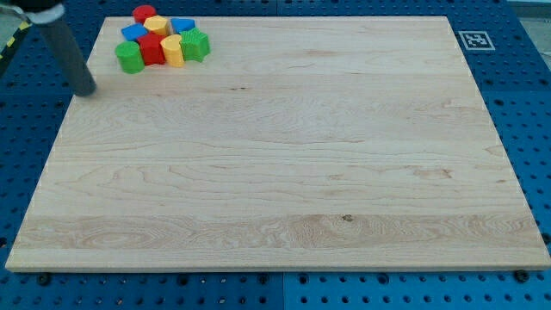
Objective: Move your arm towards the top left
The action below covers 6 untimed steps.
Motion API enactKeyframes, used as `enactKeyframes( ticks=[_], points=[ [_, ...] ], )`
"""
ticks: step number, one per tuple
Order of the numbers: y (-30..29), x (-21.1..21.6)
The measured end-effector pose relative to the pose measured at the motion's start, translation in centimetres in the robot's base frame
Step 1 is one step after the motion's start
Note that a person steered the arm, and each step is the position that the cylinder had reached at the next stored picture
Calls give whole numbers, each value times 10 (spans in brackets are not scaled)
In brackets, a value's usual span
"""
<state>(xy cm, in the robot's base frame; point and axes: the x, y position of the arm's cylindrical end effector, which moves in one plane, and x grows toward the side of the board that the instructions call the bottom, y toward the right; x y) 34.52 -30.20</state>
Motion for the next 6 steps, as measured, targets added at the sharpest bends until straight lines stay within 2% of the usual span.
enactKeyframes(
  ticks=[3,5,6],
  points=[
    [-3,-14],
    [0,-81],
    [0,-81]
  ],
)
